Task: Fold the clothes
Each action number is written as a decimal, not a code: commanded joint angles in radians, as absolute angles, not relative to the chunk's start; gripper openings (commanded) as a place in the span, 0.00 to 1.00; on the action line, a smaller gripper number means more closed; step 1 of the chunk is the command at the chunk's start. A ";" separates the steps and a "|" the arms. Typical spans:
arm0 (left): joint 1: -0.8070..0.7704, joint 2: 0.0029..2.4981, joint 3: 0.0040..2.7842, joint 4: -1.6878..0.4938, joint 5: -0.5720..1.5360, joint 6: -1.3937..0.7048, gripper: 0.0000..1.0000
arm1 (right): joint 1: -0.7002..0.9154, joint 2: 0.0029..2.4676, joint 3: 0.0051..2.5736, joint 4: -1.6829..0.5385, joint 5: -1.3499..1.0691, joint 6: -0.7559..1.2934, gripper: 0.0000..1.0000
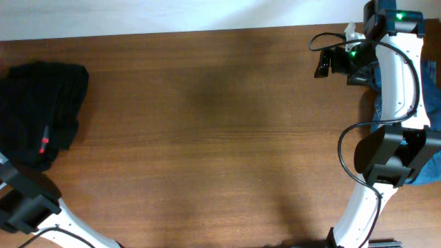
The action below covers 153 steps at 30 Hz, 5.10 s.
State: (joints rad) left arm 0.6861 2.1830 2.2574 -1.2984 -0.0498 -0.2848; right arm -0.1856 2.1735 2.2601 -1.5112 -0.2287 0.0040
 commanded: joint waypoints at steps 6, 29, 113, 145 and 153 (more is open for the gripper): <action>0.739 2.188 2.222 -1.287 -0.102 -0.303 0.20 | -0.187 2.147 2.276 -1.511 -0.224 0.008 0.99; 0.760 2.168 2.256 -1.271 0.087 -0.212 0.64 | -0.187 2.147 2.276 -1.511 -0.224 0.008 0.99; 0.531 2.001 2.425 -1.382 0.490 -0.178 0.99 | -0.187 2.147 2.276 -1.511 -0.224 0.008 0.99; 0.531 2.001 2.425 -1.382 0.490 -0.178 0.99 | 0.138 1.511 2.276 -1.511 -0.224 0.008 0.99; 0.531 2.001 2.425 -1.382 0.490 -0.178 0.99 | 0.303 1.196 2.253 -1.504 -0.168 -0.029 0.99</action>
